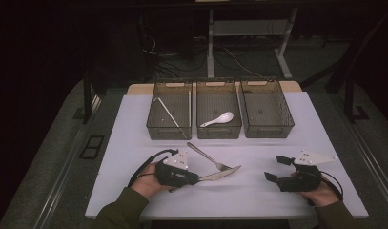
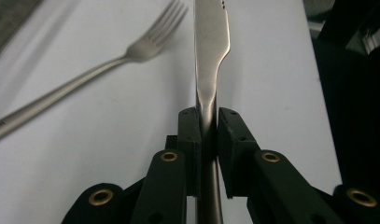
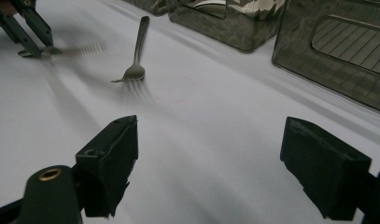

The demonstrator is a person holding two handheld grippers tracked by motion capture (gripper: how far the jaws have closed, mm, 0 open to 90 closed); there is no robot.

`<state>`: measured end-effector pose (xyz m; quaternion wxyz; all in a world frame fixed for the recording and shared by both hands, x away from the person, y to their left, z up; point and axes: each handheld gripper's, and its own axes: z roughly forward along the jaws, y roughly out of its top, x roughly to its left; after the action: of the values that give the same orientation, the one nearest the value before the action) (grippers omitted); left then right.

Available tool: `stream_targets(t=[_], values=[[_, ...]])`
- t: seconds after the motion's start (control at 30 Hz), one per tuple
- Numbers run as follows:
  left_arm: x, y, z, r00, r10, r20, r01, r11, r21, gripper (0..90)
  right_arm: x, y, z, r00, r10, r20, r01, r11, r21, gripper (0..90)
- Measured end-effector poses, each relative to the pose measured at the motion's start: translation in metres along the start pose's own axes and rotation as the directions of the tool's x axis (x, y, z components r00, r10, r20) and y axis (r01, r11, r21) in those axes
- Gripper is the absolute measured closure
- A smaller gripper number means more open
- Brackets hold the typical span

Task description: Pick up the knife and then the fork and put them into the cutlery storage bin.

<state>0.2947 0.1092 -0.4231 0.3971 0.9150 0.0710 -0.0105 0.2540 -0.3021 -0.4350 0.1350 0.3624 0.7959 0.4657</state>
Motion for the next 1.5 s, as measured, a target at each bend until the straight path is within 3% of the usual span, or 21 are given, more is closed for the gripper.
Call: stream_targets(t=[0.3, 0.47, 0.63, 0.77, 1.03, 1.2, 1.3, 1.47, 1.5], values=[[0.013, 0.01, -0.011, 0.9972, -0.051, -0.055, 0.045, 0.9934, -0.105, 79.2, 0.0, 0.001, 0.0, 1.0, 0.002, -0.003, -0.002, 1.0, -0.008, 18.9], [0.02, 0.019, -0.013, 0.9894, -0.098, -0.107, 0.082, 0.9856, -0.148, 79.2, 0.002, 0.01, 0.003, 0.9999, 0.008, -0.01, -0.008, 1.0, -0.018, 18.8], [0.022, 0.032, -0.008, 0.9818, -0.118, -0.149, 0.092, 0.9811, -0.17, 79.2, 0.006, 0.031, 0.006, 0.9994, 0.024, -0.024, -0.025, 0.999, -0.043, 18.2], [0.024, 0.039, -0.005, 0.9695, -0.148, -0.195, 0.112, 0.9763, -0.185, 79.2, 0.011, 0.051, 0.014, 0.9959, 0.019, -0.088, -0.023, 0.999, -0.039, 22.9], [0.027, 0.059, 0.002, 0.9397, -0.2, -0.277, 0.137, 0.9634, -0.23, 79.2, 0.026, 0.087, 0.036, 0.9927, 0.003, -0.12, -0.012, 0.998, -0.068, 39.0], [0.028, 0.075, 0.012, 0.9241, -0.205, -0.323, 0.129, 0.962, -0.24, 79.2, 0.03, 0.108, 0.049, 0.9902, 0.026, -0.137, -0.041, 0.994, -0.104, 50.0], [0.028, 0.082, 0.019, 0.915, -0.212, -0.344, 0.128, 0.9596, -0.251, 79.2, 0.03, 0.116, 0.056, 0.988, 0.049, -0.147, -0.066, 0.991, -0.116, 52.1], [0.027, 0.09, 0.027, 0.909, -0.198, -0.367, 0.105, 0.9602, -0.259, 79.2, 0.027, 0.124, 0.066, 0.9853, 0.074, -0.154, -0.093, 0.988, -0.123, 55.5], [0.027, 0.092, 0.028, 0.9102, -0.198, -0.364, 0.104, 0.9596, -0.262, 79.2, 0.026, 0.125, 0.068, 0.9854, 0.076, -0.152, -0.094, 0.989, -0.118, 57.7]])
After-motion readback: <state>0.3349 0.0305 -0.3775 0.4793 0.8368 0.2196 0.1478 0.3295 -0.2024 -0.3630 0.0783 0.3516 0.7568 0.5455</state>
